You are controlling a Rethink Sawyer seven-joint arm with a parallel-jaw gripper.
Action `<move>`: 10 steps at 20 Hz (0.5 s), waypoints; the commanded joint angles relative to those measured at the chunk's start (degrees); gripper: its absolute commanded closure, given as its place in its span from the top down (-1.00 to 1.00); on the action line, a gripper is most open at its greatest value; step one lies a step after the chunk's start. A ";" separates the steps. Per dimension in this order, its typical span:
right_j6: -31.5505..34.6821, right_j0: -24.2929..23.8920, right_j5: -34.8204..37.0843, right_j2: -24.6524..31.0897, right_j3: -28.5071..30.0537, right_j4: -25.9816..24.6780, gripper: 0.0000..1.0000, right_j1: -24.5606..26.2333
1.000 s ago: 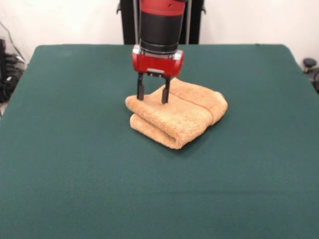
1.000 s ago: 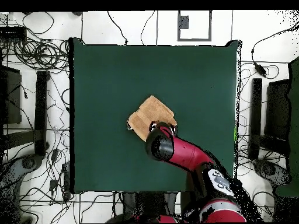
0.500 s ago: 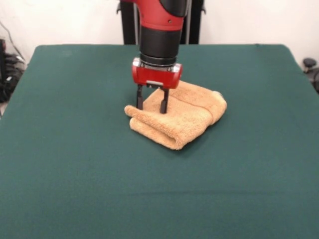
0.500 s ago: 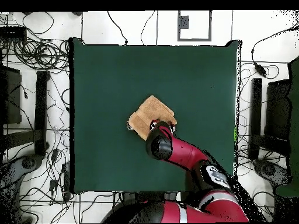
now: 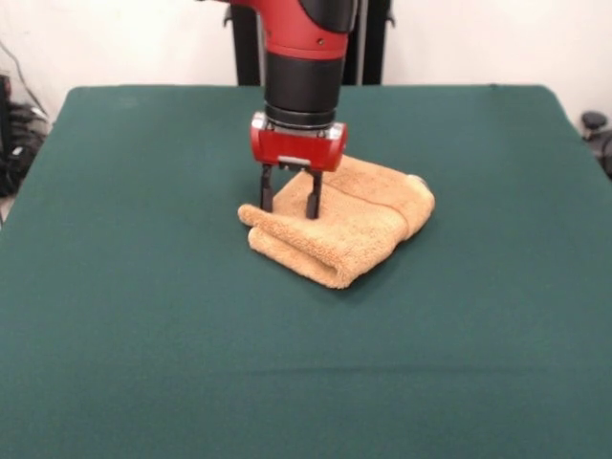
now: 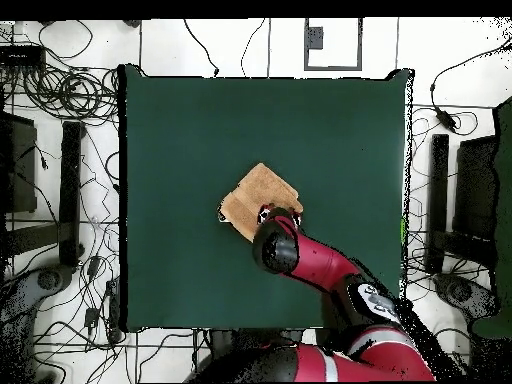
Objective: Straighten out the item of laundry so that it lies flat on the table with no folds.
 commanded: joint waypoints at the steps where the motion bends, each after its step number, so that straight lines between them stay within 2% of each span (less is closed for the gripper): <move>1: 7.13 -3.33 4.57 10.38 -3.51 -1.73 1.00 3.56; 4: 6.46 -4.78 5.70 11.69 -2.83 -3.04 1.00 2.77; 10: 5.66 -7.34 12.39 14.51 0.33 -3.86 1.00 -2.44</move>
